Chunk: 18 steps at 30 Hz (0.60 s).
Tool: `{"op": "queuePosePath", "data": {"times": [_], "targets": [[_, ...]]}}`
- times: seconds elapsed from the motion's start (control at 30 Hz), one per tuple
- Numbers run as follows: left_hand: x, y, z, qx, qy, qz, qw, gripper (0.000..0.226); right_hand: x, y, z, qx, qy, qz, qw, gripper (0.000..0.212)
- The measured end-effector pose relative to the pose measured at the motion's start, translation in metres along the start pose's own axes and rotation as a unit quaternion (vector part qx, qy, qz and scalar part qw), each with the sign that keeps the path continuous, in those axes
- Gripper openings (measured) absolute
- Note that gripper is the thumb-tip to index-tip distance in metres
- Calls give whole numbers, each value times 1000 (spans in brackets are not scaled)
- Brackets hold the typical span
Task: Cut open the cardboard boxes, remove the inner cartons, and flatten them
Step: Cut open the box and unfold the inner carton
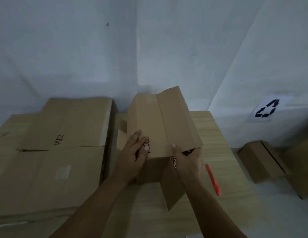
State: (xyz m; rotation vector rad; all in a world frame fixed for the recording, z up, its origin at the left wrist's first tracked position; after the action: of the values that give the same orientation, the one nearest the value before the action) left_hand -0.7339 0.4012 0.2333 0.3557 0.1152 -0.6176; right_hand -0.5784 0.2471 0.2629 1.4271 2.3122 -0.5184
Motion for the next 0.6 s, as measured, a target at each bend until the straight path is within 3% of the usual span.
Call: {"op": "queuePosePath", "data": {"times": [0.1,0.27,0.33,0.4,0.5,0.6], "targets": [[9,0,1,3,14,10,1000,52,-9,10,14,44,28,-19,998,122],[14,1,0,-10,23,21,999,55,-14,20,24,107,-80,-69,989,143],[13,1,-3,-18,15,22,999,55,-14,25,20,63,-153,-86,982,137],[14,0,-4,-25,-2,22,999,56,-11,29,2,-36,-256,-84,962,119],[14,0,-4,-28,-13,26,999,56,13,18,-36,-231,-376,-108,891,82],[13,-1,-4,-25,-14,15,999,51,47,-2,-43,-303,-428,-185,831,74]]}}
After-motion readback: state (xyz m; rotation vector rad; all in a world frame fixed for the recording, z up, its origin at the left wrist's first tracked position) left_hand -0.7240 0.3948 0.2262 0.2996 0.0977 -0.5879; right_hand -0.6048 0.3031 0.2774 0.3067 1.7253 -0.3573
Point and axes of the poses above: each hand's wrist, its own y-axis towards the middle knuckle, its own x-axis out of the palm, z = x × y, the point moved 7 cm from there along y, towards the middle knuckle, and after that the axes turned 15 degrees about -y, right-handed, at the moved point
